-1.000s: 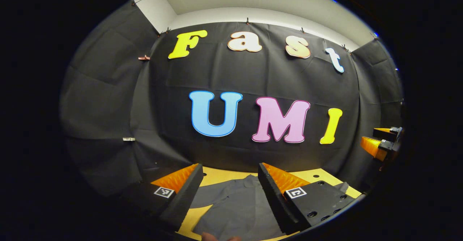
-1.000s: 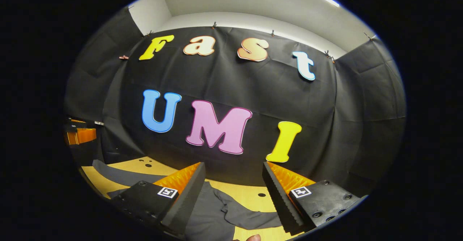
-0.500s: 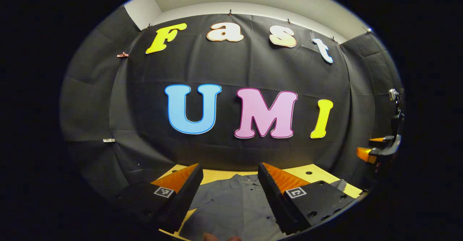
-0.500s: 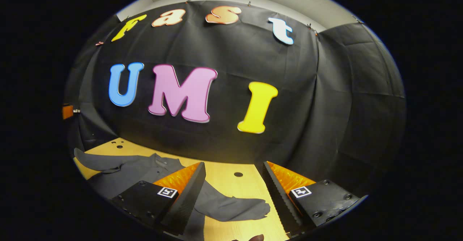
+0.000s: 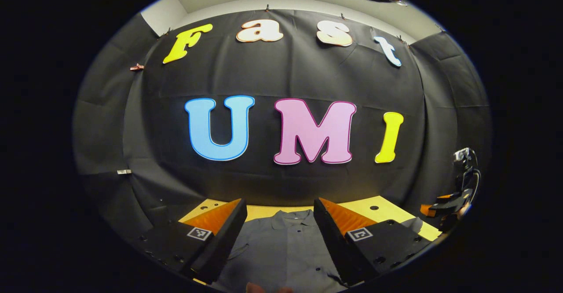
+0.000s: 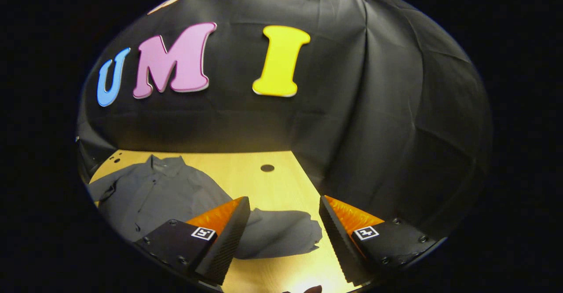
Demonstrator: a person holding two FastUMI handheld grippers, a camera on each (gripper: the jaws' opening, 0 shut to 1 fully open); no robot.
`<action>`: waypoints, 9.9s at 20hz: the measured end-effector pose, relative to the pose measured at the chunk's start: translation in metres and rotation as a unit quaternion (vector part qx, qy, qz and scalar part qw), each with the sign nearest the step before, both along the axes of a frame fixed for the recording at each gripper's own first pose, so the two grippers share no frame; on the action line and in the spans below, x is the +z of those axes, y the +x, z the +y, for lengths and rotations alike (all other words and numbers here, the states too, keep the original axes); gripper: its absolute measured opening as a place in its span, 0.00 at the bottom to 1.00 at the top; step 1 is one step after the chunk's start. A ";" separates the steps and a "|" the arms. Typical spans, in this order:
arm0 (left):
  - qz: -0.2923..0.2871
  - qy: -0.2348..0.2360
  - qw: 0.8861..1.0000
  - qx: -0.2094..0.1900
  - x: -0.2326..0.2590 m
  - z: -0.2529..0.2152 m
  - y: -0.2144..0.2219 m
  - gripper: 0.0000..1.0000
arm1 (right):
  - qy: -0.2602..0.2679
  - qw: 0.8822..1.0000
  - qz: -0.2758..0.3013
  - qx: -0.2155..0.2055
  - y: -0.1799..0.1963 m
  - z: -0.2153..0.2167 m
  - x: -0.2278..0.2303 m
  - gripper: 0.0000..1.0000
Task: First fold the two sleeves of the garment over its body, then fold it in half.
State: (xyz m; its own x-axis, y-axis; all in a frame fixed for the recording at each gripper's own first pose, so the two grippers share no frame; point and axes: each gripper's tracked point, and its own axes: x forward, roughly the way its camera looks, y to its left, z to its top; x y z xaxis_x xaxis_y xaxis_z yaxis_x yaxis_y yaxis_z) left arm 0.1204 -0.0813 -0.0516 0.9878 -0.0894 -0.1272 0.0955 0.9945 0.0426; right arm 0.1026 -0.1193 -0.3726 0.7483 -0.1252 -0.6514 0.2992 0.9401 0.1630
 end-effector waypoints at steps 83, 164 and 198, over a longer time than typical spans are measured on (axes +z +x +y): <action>0.080 -0.001 0.988 0.132 -0.124 0.379 -0.005 0.96 | 0.075 0.977 0.030 0.198 0.065 0.464 0.086 0.06; 0.167 0.037 0.983 0.070 -0.153 0.243 0.070 0.02 | 0.163 0.978 0.053 0.115 -0.084 0.239 0.085 0.77; 0.321 0.057 0.939 -0.111 -0.335 -0.098 0.072 0.10 | 0.203 0.963 0.101 0.142 -0.077 0.168 -0.015 0.77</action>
